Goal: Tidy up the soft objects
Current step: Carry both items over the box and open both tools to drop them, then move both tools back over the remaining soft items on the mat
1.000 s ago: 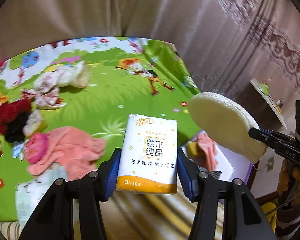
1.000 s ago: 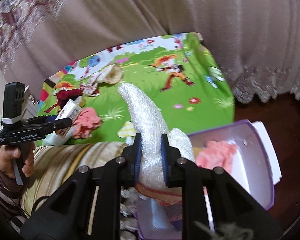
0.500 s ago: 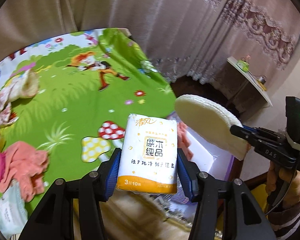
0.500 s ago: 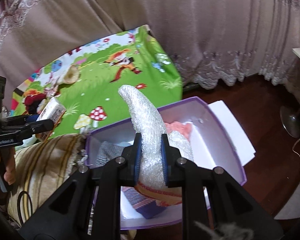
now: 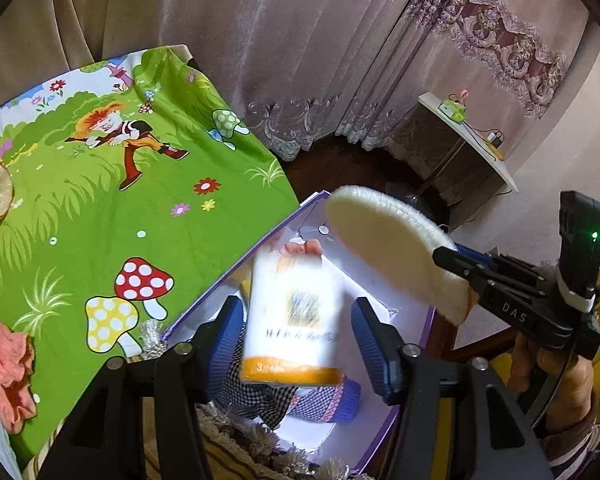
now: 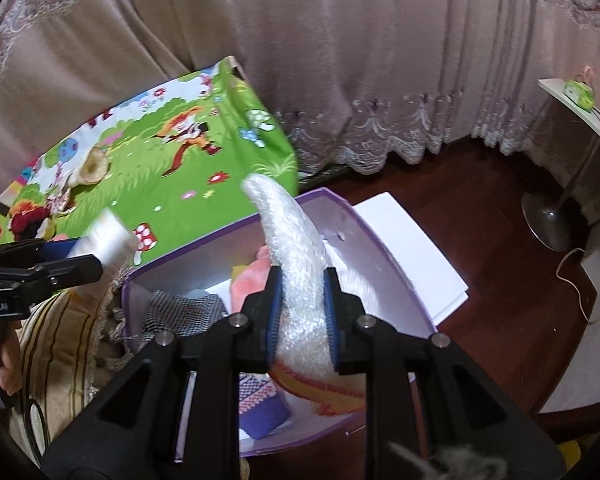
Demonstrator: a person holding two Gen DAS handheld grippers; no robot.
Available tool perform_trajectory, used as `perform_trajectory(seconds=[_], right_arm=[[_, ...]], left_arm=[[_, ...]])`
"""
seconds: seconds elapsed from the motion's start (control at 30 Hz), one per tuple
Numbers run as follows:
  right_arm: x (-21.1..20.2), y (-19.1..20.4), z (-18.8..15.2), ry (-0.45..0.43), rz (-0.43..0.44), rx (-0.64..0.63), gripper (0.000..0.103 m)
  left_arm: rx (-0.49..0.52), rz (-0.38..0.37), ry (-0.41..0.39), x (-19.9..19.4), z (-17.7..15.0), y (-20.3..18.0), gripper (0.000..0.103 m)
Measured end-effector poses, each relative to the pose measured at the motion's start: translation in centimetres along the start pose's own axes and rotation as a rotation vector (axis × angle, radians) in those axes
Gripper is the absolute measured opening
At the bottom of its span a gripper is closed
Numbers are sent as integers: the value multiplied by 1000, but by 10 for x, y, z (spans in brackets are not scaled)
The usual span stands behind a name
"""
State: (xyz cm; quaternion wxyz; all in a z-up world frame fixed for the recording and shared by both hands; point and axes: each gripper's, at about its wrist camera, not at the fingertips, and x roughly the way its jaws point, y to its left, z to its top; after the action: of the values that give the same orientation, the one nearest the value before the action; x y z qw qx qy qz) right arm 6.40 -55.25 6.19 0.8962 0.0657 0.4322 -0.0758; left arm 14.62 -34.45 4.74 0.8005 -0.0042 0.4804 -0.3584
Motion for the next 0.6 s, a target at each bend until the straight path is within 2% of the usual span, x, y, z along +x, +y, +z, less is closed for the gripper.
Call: perform_trajectory(seconds=[0.1,0.17,0.27,0.6], right_arm=[[-1,-3,0,-1,5,10,27],[-2,-3,1,-5,4,12,41],[-5,0,3,-17,8,8,53],[-7,25,7,-17,71,-20,56]], left_arm=[[-11,-1,-3,0,0,2,66],[-20,0,-4,-1,0,4,67],[-31,0,-12,-5,-2,7,67],[-64,27,-51,-27,-12,27,67]])
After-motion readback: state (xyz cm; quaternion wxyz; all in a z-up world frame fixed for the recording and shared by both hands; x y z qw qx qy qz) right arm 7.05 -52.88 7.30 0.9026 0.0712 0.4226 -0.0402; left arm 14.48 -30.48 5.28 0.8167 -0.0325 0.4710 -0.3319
